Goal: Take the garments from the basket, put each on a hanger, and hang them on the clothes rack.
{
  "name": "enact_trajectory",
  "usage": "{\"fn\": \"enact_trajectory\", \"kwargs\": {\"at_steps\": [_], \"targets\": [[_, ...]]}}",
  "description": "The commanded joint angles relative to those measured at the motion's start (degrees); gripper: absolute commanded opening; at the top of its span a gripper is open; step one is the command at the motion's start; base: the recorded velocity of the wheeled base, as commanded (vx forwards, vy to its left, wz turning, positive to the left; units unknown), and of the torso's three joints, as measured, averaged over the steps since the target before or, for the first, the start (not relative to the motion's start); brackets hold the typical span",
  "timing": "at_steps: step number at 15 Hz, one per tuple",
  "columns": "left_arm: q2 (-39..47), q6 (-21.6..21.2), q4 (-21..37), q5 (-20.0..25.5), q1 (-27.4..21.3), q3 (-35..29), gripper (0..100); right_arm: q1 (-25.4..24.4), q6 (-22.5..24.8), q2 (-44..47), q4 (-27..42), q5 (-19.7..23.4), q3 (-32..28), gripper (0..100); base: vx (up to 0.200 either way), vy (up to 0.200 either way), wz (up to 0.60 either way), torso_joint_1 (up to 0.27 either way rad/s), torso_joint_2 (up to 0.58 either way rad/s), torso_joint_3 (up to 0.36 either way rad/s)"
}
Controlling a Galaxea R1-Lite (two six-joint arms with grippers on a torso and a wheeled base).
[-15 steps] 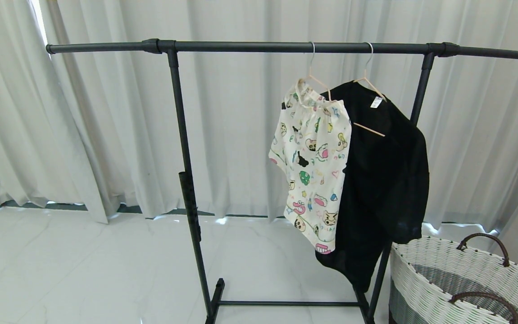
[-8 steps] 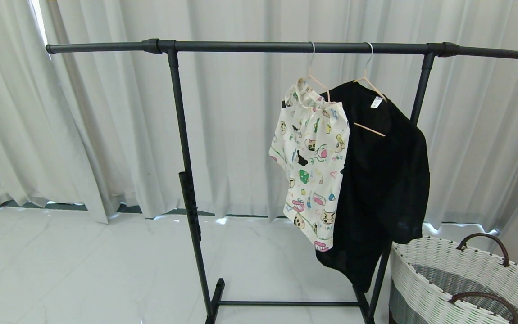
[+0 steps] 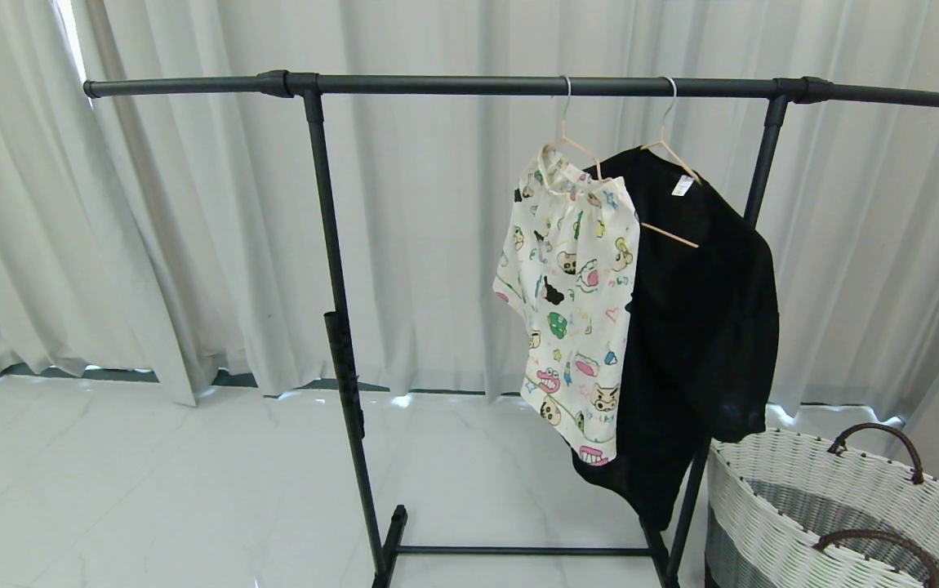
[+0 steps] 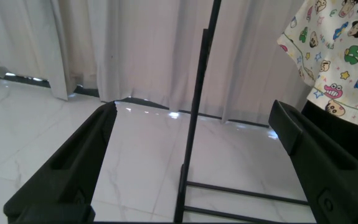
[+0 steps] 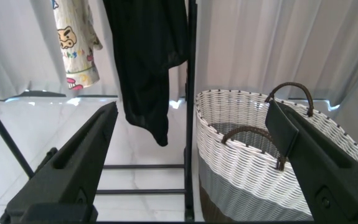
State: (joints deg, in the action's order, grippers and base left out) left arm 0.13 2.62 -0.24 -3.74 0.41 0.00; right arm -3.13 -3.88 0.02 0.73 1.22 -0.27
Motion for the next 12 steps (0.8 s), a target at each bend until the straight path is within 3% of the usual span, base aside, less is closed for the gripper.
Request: {"fn": "enact_trajectory", "kwargs": {"at_steps": [1,12], "targets": [[-0.05,0.02,-0.02,-0.04,0.02,0.0,100,-0.03,0.01,-0.02,0.06,0.01,0.0,100,0.0,0.0,0.0,0.0,0.0,0.0],[-0.05,0.02,-0.02,-0.04,0.02,0.0,100,-0.03,0.01,-0.02,0.06,0.01,0.0,100,0.0,0.0,0.0,0.0,0.0,0.0]]}}
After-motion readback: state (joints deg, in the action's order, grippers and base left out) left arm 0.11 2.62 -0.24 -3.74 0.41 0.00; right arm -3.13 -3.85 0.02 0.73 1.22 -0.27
